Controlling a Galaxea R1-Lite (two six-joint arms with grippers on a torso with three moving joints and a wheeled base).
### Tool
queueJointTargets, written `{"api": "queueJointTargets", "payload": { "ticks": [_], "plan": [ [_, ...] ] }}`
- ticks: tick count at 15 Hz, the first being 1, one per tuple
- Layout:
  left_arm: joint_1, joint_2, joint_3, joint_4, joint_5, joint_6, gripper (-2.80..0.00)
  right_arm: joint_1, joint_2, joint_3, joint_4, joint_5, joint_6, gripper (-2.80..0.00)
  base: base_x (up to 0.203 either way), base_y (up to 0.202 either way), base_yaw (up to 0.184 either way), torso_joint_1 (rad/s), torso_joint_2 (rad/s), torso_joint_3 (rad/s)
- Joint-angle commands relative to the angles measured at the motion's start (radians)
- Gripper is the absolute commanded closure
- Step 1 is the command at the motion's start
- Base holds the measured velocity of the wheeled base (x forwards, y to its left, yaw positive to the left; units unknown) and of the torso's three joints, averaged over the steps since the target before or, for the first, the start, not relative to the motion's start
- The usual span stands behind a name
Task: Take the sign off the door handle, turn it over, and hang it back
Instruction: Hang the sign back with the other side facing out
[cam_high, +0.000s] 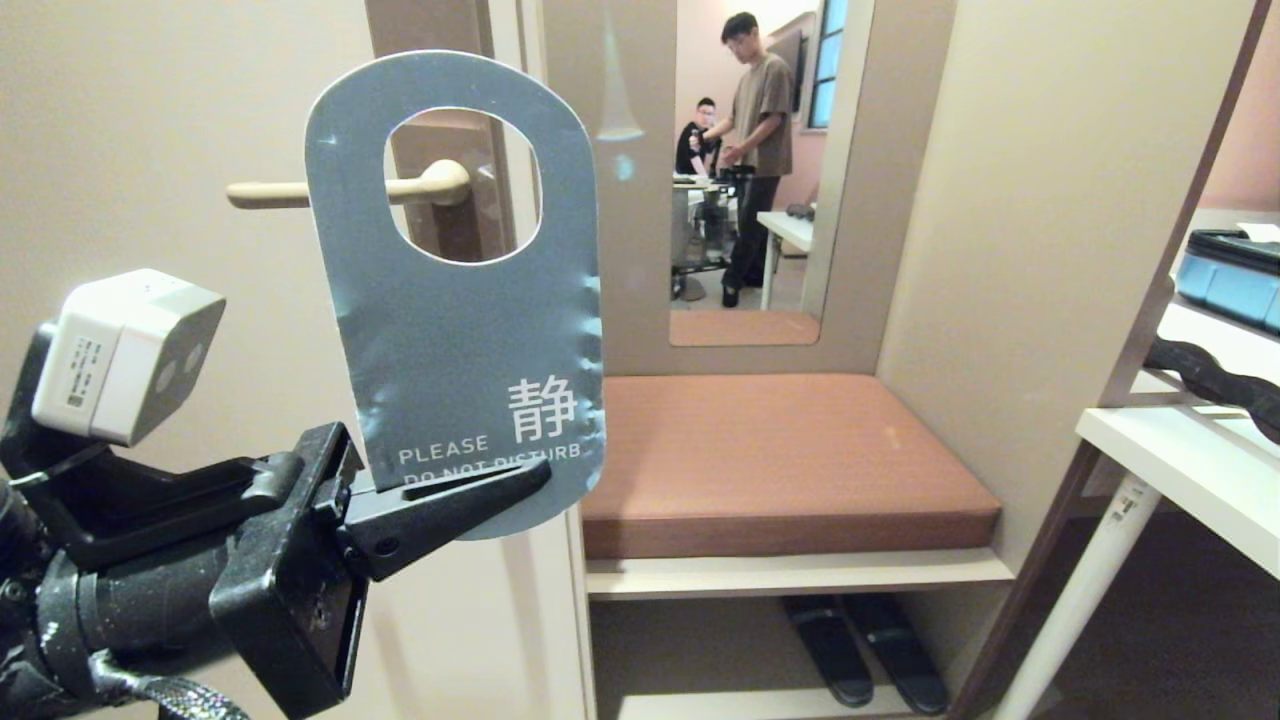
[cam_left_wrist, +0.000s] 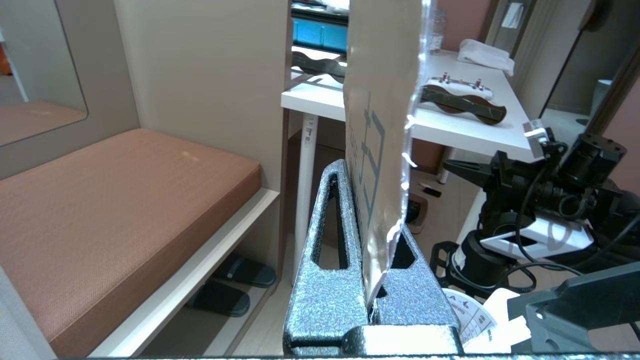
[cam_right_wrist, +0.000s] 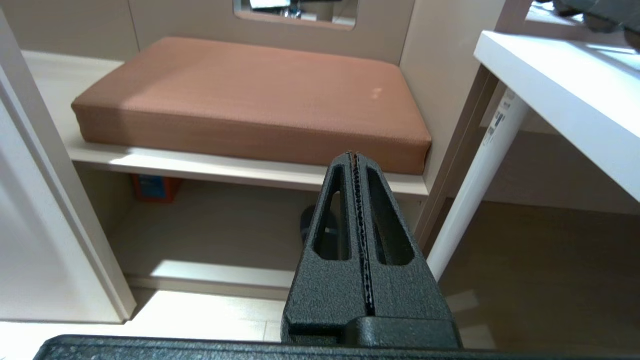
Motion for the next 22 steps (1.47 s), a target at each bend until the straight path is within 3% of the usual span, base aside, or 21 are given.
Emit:
{"api": "queueJointTargets", "payload": {
  "ticks": [1,6,10,14,22],
  "plan": [
    [0.003,0.003,0.0,-0.005,-0.003,-0.002,0.0,0.001,-0.017,0.0,0.001,-0.001,0.0,0.0,0.0,0.0,0.0,0.0,0.0,0.0],
    [0.005,0.002,-0.005,0.021,0.015,0.001,0.0,0.001,-0.017,0.0,0.001,0.0,0.0,0.0,0.0,0.0,0.0,0.0,0.0,0.0],
    [0.07,0.001,-0.005,0.03,0.043,0.009,0.0,0.001,-0.017,0.0,0.001,0.001,0.0,0.0,0.0,0.0,0.0,0.0,0.0,0.0],
    [0.189,0.018,-0.002,0.03,0.102,0.088,0.0,-0.001,-0.017,0.0,0.001,0.001,0.0,0.0,0.0,0.0,0.0,0.0,0.0,0.0],
    [0.505,0.006,0.014,0.031,0.135,0.143,0.0,0.001,-0.017,0.0,0.001,0.001,0.0,0.0,0.0,0.0,0.0,0.0,0.0,0.0]
  ]
}}
